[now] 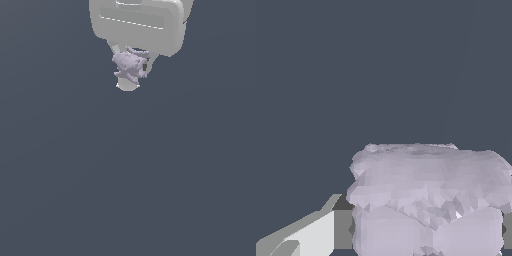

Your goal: Pick up the object and move it to a goal position.

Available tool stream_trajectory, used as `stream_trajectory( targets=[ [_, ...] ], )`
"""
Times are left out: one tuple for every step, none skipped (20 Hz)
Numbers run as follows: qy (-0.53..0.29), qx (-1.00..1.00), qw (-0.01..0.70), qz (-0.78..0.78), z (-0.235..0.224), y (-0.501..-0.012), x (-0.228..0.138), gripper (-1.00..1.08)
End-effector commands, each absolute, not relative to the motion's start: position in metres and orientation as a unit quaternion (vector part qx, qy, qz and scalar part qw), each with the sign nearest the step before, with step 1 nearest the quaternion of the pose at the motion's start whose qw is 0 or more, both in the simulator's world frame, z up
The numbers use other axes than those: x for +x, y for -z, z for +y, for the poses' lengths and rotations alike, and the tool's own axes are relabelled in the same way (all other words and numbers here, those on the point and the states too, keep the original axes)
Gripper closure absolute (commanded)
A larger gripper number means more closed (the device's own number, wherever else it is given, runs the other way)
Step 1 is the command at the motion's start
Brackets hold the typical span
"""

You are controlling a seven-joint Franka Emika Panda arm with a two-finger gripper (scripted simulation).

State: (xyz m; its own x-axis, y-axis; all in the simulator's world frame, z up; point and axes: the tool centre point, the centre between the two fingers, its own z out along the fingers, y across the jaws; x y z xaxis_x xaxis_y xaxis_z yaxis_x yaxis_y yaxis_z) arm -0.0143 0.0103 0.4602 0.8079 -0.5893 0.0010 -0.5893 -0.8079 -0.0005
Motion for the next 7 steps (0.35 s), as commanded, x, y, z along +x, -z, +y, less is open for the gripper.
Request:
stream_trajectory(
  targets=[
    [0.0, -0.951, 0.0, 0.31, 0.0105, -0.4682, -0.0141, 1.08],
    [0.0, -0.951, 0.0, 0.31, 0.0105, -0.4703, -0.014, 1.08],
    [0.0, -0.951, 0.0, 0.31, 0.0105, -0.472, -0.0139, 1.08],
    [0.0, -0.951, 0.0, 0.31, 0.0104, -0.4733, -0.0138, 1.08],
    [0.0, -0.951, 0.0, 0.31, 0.0104, -0.4742, -0.0137, 1.08],
    [0.0, -0.951, 0.0, 0.31, 0.0104, -0.4747, -0.0137, 1.08],
    [0.0, -0.951, 0.0, 0.31, 0.0104, -0.4749, -0.0137, 1.08]
  ],
)
